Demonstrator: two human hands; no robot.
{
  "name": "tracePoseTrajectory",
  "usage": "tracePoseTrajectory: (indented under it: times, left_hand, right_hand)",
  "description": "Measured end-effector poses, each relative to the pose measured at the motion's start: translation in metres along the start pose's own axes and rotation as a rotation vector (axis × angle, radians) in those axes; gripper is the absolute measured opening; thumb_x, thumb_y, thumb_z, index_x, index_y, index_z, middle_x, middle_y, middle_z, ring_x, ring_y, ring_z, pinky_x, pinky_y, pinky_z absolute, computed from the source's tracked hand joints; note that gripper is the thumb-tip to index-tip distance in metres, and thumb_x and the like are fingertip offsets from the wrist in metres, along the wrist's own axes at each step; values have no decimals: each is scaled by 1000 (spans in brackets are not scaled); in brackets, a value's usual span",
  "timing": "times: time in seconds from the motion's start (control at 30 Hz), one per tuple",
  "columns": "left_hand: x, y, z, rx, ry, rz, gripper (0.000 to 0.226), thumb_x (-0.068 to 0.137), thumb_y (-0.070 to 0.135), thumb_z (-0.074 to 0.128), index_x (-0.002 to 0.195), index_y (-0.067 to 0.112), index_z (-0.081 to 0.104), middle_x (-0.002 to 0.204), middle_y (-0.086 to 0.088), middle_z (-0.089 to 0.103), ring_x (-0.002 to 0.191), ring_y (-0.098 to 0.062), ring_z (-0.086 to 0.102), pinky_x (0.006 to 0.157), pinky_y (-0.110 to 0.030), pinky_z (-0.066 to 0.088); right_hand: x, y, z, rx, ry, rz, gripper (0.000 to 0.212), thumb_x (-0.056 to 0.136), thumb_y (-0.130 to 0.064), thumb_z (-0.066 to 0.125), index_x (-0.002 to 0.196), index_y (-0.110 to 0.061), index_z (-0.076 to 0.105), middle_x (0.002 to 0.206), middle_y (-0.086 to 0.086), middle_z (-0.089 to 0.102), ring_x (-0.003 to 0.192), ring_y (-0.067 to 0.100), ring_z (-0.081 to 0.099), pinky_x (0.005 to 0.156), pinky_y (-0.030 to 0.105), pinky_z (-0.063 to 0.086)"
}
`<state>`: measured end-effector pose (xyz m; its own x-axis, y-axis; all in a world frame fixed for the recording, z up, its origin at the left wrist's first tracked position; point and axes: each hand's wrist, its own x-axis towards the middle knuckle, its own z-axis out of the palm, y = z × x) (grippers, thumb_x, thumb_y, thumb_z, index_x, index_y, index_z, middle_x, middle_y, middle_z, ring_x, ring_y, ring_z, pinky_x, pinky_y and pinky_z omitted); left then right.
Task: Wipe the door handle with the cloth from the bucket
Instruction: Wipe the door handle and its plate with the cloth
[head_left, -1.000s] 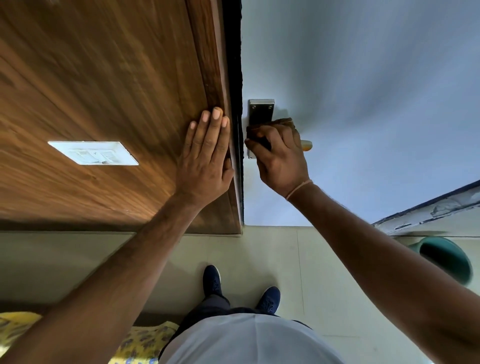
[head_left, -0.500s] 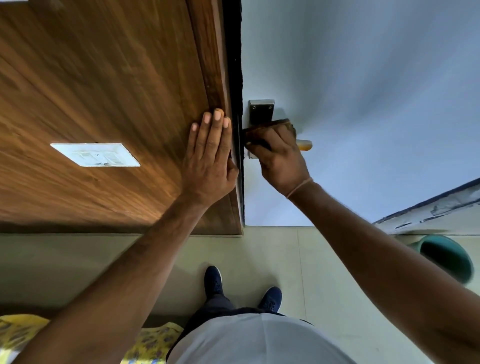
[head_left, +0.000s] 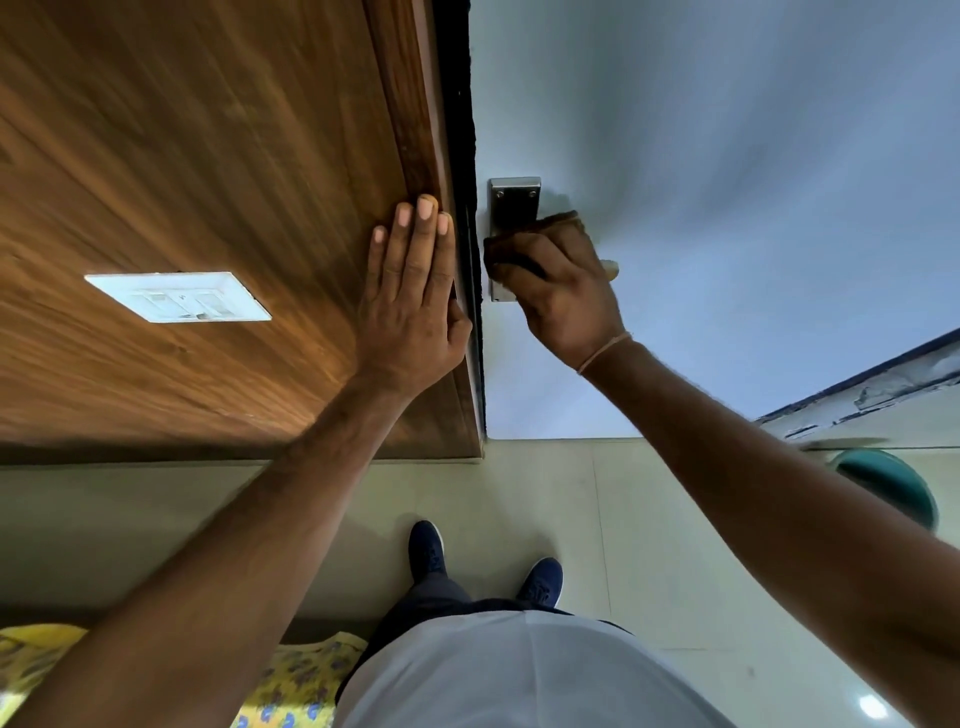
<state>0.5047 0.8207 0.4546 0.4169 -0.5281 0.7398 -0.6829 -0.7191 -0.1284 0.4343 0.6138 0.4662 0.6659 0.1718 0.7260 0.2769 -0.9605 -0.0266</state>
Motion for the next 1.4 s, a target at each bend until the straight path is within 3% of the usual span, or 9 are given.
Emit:
tracePoseTrajectory:
  times: [0.3,0.47,0.67,0.77,0.9,1.1,1.23,1.4]
  left_hand:
    - [3,3,1,3,22,-12,86,88,19,69,162,-6,31,164,-29,36,156,-43,27,133,-54,19]
    - [2,1,0,-6,11,-3,90,87,25,73,161,-6,31,164,-30,38,156,-43,28,133,-54,19]
    - [2,4,4,6,21,-10,91,86,19,71,162,-5,27,164,-28,33,156,-44,27,132,-55,20]
    - [2,6,4,9,25,-21,93,84,19,72,162,-6,28,164,-28,32,158,-43,25,132,-56,20]
    - [1,3,5,-5,27,-28,94,87,23,71,163,-4,24,167,-26,25,163,-32,8,134,-54,16]
    - [1,4,7,6,2,-11,98,84,29,73,162,-6,25,164,-29,29,156,-44,25,133,-55,17]
    - [2,1,8,16,6,-6,100,82,26,77,162,-6,26,164,-29,31,155,-45,26,133,-55,17]
    - [2,0,7,25,23,1,99,81,24,78,162,-6,29,164,-29,35,155,-44,27,133,-54,18]
  right_hand:
    - [-23,21,-25,-49,87,147,10,102,-12,71,102,-10,81,113,8,77,98,40,69,86,42,56]
    - [2,-7,8,-49,31,87,12,99,-10,73,110,-10,79,115,11,75,103,36,68,87,44,55]
    - [-36,17,-3,-196,-16,290,34,100,-28,69,131,-15,64,129,12,65,116,35,54,95,42,40]
    - [-38,17,5,-248,-41,331,36,99,-25,69,132,-14,59,129,15,63,117,34,50,98,45,40]
    - [-17,-12,20,-200,-79,323,38,101,-22,63,136,-9,62,136,19,61,124,36,48,102,49,41]
    - [-26,3,-8,-40,-158,195,55,94,-12,59,147,-2,56,142,24,57,131,40,49,111,53,44]
    - [-30,21,-9,-46,-144,165,50,93,5,62,142,-3,62,137,24,62,127,42,55,108,53,50]
    - [-11,2,8,-103,-60,80,36,96,-1,68,131,-9,72,126,16,71,113,36,63,99,48,51]
